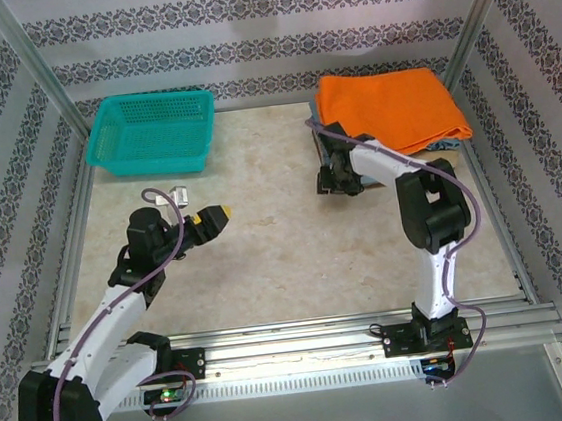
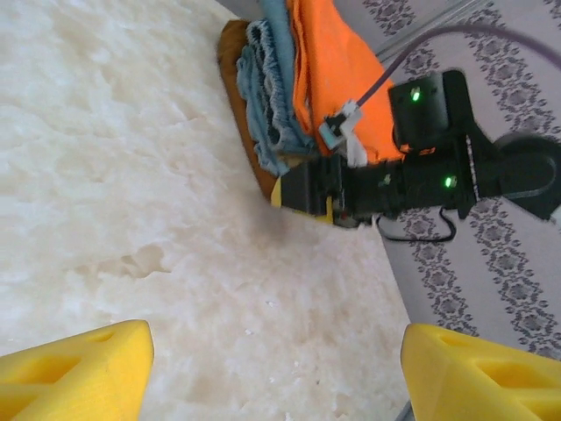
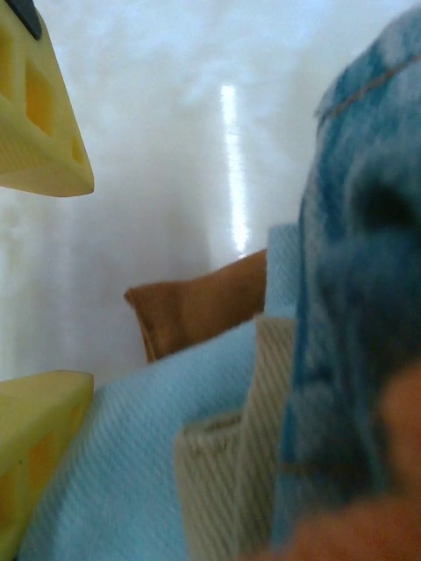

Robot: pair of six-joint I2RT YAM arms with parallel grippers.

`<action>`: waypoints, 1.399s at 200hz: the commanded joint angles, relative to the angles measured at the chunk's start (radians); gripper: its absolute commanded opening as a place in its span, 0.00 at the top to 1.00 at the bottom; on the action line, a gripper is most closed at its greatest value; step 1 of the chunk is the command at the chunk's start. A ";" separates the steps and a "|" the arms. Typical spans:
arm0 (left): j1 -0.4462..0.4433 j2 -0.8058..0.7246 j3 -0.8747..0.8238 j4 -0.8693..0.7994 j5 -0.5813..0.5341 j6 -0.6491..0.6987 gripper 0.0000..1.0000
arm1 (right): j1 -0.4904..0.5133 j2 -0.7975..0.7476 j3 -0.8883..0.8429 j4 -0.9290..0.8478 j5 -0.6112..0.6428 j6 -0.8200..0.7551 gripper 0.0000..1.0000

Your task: Fold and stack the trousers

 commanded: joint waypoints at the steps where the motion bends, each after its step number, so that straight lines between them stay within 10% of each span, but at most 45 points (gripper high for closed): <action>1: 0.015 0.022 -0.006 -0.065 -0.007 0.036 0.25 | -0.092 0.109 0.108 -0.066 0.044 0.003 0.45; 61: 0.018 0.107 0.002 0.028 0.060 -0.022 0.26 | -0.213 0.247 0.326 -0.162 0.025 -0.042 0.46; 159: 0.017 0.136 0.061 0.028 0.085 -0.055 0.27 | -0.288 0.036 0.098 -0.062 -0.018 -0.067 0.45; 197: 0.017 0.047 0.165 -0.152 0.033 -0.031 0.25 | -0.224 -0.219 -0.026 -0.052 -0.073 -0.062 0.42; 217: 0.018 -0.012 0.235 -0.290 -0.032 0.016 0.00 | -0.176 -0.425 -0.158 -0.007 -0.080 -0.042 0.40; 280: 0.016 -0.272 0.347 -0.620 -0.297 0.128 0.00 | -0.070 -1.045 -0.546 0.198 0.079 -0.022 0.29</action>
